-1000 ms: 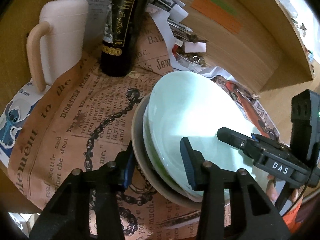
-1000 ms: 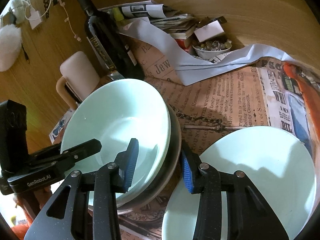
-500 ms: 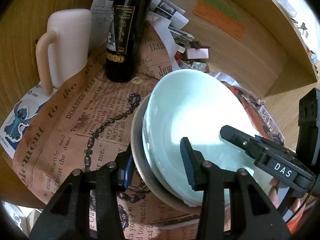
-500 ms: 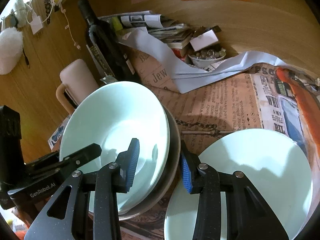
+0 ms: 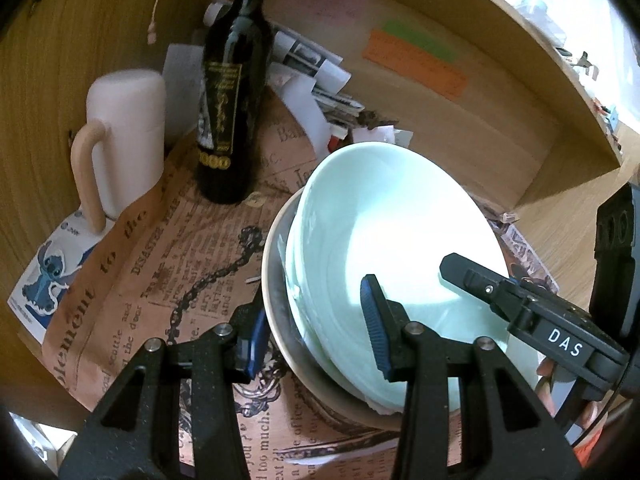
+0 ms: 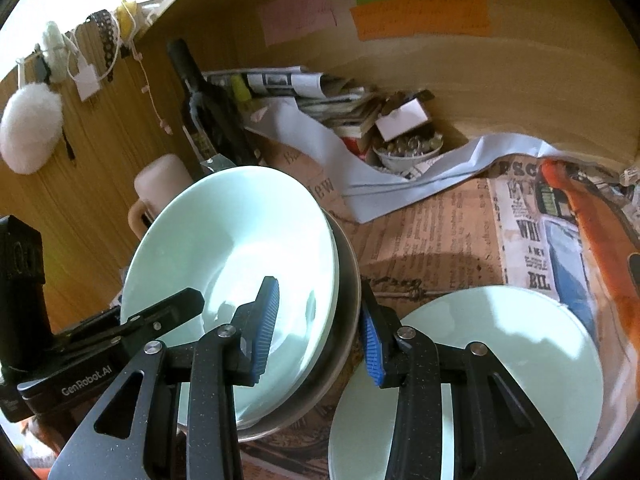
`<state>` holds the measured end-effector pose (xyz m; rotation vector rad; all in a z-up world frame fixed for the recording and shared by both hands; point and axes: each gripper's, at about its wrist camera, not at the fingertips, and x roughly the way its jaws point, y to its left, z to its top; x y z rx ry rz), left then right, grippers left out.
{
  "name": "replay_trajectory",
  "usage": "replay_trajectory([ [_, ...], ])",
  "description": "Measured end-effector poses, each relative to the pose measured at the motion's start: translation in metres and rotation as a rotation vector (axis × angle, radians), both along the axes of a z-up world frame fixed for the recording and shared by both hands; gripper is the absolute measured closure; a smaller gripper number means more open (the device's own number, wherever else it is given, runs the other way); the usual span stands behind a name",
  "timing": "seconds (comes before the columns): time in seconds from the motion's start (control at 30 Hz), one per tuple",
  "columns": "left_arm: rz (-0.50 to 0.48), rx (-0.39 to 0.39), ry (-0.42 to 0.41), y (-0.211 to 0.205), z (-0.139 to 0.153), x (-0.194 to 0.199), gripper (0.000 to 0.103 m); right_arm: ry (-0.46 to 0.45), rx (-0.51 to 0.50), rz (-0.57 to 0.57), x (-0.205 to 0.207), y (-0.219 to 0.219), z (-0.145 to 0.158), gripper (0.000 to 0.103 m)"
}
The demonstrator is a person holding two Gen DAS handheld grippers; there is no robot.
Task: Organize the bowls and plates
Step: 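Lift the nested bowls with both grippers and carry them over the plate stack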
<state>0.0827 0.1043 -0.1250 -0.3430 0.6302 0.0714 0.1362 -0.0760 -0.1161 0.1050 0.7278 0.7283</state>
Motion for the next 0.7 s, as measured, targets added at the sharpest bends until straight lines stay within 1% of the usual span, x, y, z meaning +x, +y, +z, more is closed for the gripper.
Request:
replay_trajectory([
  [0.2, -0.022, 0.013, -0.022, -0.010, 0.009, 0.001, 0.060, -0.031, 0.017, -0.019, -0.006, -0.013, 0.011, 0.068],
  [0.4, -0.056, 0.027, -0.036, -0.026, 0.016, 0.001, 0.060, -0.033, 0.027, -0.046, -0.009, -0.031, 0.015, 0.068],
  [0.7, -0.114, 0.028, -0.039, -0.054, 0.019, 0.006, 0.060, -0.043, 0.031, -0.101, -0.016, -0.064, 0.018, 0.068],
])
